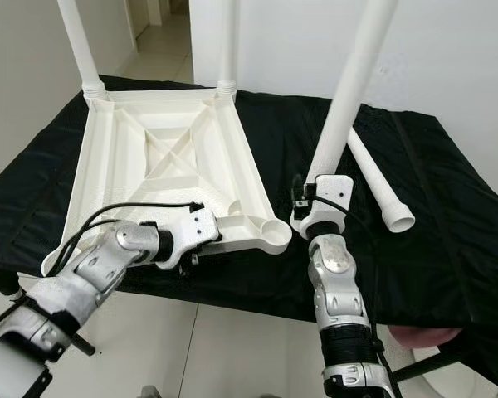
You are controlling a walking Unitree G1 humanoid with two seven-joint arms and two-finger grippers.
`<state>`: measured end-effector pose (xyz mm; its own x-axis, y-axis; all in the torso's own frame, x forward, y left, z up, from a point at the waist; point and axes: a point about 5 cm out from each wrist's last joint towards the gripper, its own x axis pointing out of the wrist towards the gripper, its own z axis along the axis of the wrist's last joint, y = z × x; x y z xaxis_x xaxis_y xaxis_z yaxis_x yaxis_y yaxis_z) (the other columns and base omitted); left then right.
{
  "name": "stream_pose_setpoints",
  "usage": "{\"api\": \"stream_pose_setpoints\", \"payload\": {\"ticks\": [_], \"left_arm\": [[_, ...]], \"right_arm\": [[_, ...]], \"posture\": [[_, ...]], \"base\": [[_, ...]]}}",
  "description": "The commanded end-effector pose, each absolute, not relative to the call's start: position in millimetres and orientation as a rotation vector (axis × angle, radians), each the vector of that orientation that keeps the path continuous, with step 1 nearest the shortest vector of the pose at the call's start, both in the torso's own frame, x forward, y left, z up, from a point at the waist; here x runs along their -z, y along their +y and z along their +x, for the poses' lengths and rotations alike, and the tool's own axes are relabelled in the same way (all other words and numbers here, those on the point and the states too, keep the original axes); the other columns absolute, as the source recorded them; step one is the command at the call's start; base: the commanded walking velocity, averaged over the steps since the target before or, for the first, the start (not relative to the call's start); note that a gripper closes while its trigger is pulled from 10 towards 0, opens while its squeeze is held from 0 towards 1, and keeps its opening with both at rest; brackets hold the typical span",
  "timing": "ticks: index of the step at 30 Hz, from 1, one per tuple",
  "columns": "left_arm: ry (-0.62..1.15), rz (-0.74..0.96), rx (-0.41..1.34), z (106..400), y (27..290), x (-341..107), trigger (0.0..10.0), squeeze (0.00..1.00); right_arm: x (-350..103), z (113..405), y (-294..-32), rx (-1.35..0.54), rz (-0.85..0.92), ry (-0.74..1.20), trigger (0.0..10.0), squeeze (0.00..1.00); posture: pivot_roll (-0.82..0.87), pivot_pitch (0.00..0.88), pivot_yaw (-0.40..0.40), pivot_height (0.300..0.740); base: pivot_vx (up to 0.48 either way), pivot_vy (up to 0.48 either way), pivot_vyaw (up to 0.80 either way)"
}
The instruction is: Building children table
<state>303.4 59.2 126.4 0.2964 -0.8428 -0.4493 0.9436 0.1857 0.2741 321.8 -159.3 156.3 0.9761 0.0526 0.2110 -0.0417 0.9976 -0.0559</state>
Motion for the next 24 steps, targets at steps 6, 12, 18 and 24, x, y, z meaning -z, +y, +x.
{"api": "stream_pose_setpoints", "payload": {"ticks": [6,12,18,24], "left_arm": [[0.01,0.357,1.248,293.7,43.1,-157.0,10.0,0.0],[-0.038,0.229,1.126,295.4,44.2,-164.6,10.0,0.0],[-0.023,0.157,1.074,293.8,52.9,-167.7,10.0,0.0],[-0.008,0.147,1.026,293.5,66.0,-166.1,10.0,0.0]], "right_arm": [[-156.9,323.4,-143.3,-0.16,-0.065,-0.236,10.0,0.0],[-156.2,322.5,-132.5,-0.223,-0.051,-0.236,10.0,0.0],[-149.0,319.4,-134.8,-0.222,-0.038,-0.216,10.0,0.0],[-139.0,315.2,-146.9,-0.185,-0.005,-0.181,10.0,0.0]], "posture": [[-0.04,0.0,-0.033,0.74],[-0.03,0.0,-0.045,0.74],[-0.01,0.0,-0.058,0.74],[-0.01,0.0,-0.059,0.74]], "base": [[0.0,0.0,0.0],[0.0,0.0,0.0],[0.0,0.0,0.0],[0.0,0.0,0.0]]}}
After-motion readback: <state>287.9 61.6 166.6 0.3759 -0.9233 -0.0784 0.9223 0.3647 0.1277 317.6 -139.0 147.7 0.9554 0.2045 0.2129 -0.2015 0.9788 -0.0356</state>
